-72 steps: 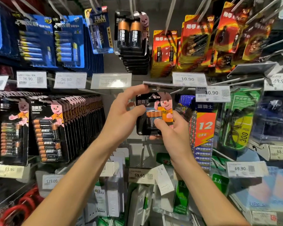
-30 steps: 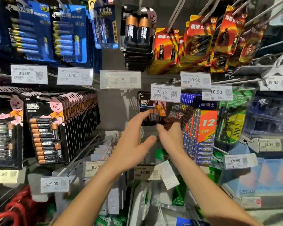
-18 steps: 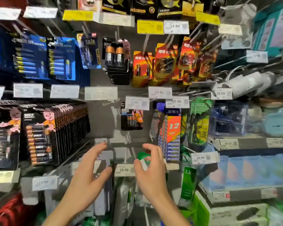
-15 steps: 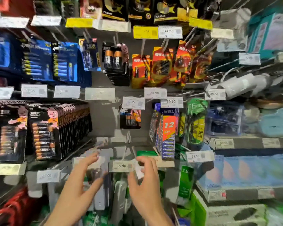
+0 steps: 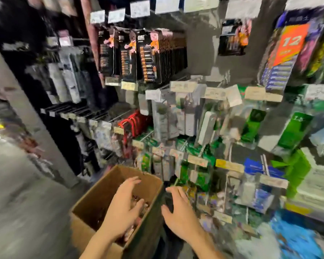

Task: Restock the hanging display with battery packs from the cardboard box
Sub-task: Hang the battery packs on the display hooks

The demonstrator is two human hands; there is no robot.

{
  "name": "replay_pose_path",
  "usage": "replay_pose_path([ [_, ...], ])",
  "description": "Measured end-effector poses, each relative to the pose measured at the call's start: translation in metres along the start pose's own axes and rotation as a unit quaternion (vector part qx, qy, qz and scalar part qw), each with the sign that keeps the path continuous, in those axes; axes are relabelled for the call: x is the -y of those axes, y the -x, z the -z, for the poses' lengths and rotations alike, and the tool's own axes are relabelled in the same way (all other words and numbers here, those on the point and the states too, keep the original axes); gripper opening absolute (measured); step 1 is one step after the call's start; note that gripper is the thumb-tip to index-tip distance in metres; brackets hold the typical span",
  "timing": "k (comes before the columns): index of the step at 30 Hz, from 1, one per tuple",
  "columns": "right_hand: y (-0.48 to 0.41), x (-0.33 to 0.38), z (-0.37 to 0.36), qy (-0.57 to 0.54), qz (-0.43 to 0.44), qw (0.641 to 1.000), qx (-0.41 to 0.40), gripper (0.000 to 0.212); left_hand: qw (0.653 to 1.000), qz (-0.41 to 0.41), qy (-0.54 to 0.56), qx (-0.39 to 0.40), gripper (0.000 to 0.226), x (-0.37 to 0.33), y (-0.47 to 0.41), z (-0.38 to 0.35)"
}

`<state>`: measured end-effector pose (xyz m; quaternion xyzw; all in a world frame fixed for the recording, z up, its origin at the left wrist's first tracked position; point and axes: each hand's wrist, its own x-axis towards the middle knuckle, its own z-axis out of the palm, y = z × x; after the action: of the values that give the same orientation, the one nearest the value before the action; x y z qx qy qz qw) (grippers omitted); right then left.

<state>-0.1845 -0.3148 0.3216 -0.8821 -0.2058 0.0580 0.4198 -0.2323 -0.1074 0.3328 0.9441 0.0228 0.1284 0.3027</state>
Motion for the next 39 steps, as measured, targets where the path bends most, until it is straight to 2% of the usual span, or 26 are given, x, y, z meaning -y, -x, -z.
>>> replay_pose_path([
  [4, 0.018, -0.009, -0.052, 0.040, -0.023, 0.996, 0.082, 0.052, 0.995, 0.062, -0.071, 0.034, 0.056, 0.034, 0.036, -0.001],
  [9, 0.020, -0.010, -0.095, 0.069, -0.028, 0.991, 0.110, 0.059, 0.988, 0.087, -0.104, 0.078, 0.063, 0.070, 0.046, -0.006],
  [14, -0.009, -0.004, -0.142, 0.008, -0.053, 0.991, 0.126, 0.058, 0.985, 0.088, -0.111, 0.098, 0.060, 0.112, 0.032, -0.013],
  [17, -0.042, -0.003, -0.175, -0.012, -0.074, 0.990, 0.122, 0.054, 0.977, 0.085, -0.127, 0.147, 0.062, 0.159, 0.006, -0.022],
  [24, -0.122, -0.018, -0.247, -0.076, -0.209, 0.973, 0.054, 0.050, 0.947, 0.071, -0.123, 0.287, 0.061, 0.269, -0.096, -0.076],
  [27, -0.153, -0.032, -0.277, -0.088, -0.280, 0.956, 0.012, 0.050, 0.924, 0.070, -0.120, 0.356, 0.053, 0.305, -0.132, -0.110],
  [30, -0.171, -0.049, -0.300, -0.101, -0.328, 0.938, -0.051, 0.045, 0.900, 0.079, -0.115, 0.412, 0.060, 0.330, -0.155, -0.150],
  [32, -0.180, -0.056, -0.312, -0.110, -0.363, 0.924, -0.057, 0.051, 0.894, 0.085, -0.081, 0.433, 0.060, 0.341, -0.165, -0.181],
  [35, -0.186, -0.069, -0.328, -0.131, -0.406, 0.900, -0.094, 0.050, 0.891, 0.124, -0.045, 0.434, 0.076, 0.357, -0.171, -0.234],
  [39, -0.186, -0.080, -0.338, -0.145, -0.453, 0.871, -0.123, 0.042, 0.865, 0.208, -0.030, 0.456, 0.101, 0.360, -0.171, -0.287],
])
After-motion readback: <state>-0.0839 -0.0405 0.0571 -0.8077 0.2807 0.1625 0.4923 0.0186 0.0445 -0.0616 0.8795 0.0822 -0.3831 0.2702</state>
